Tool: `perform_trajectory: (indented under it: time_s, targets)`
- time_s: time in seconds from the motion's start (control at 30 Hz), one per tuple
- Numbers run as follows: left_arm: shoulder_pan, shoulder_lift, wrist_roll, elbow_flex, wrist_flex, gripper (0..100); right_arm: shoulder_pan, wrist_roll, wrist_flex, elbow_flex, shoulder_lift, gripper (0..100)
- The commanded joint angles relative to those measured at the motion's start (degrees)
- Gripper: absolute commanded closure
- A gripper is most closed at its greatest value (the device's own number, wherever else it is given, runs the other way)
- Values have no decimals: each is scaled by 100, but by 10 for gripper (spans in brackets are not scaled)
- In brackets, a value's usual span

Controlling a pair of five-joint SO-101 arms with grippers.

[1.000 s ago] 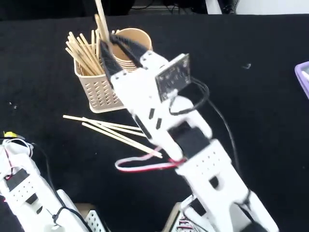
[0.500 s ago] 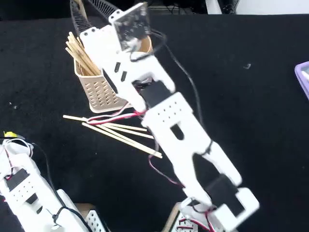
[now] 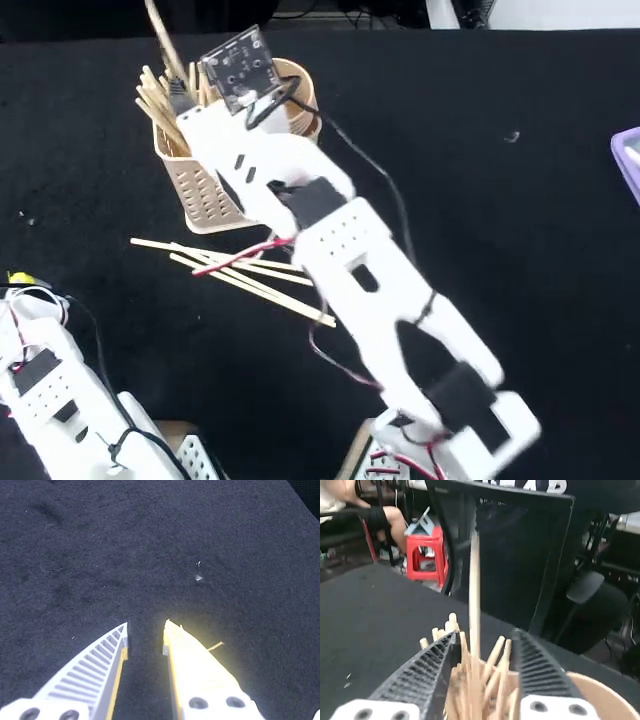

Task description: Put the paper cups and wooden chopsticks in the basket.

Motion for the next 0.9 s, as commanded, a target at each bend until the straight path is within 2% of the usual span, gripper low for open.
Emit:
perform_trajectory:
  time_s: [0.0, 0.13, 0.23, 0.3, 0.37, 0.47, 0.53, 0.73, 0.87]
  targets:
    - [48, -97, -62, -66, -114, 873, 53, 0, 1257, 66, -1200, 812]
    - [48, -97, -62, -75, -114, 873, 26, -18, 2769, 875, -2105, 836]
    - [48, -97, -62, -75, -114, 873, -325, 9, 3314, 2097, -2475, 848]
    - [48, -97, -62, -75, -114, 873, -615, 18, 3121, 3055, -2466, 841]
    - [48, -97, -62, -75, -114, 873, -800, 26, 2409, 3960, -2299, 825]
    - [48, -97, -62, -66, -114, 873, -967, 422, 1301, 4760, -1789, 795]
    - [48, -97, -62, -66, -114, 873, -993, 703, 993, 4813, -1305, 783]
    - [48, -97, -62, -66, -114, 873, -958, 1222, 993, 3890, 426, 786]
    - [48, -97, -62, -66, -114, 873, -958, 1442, 1846, 3160, 998, 819]
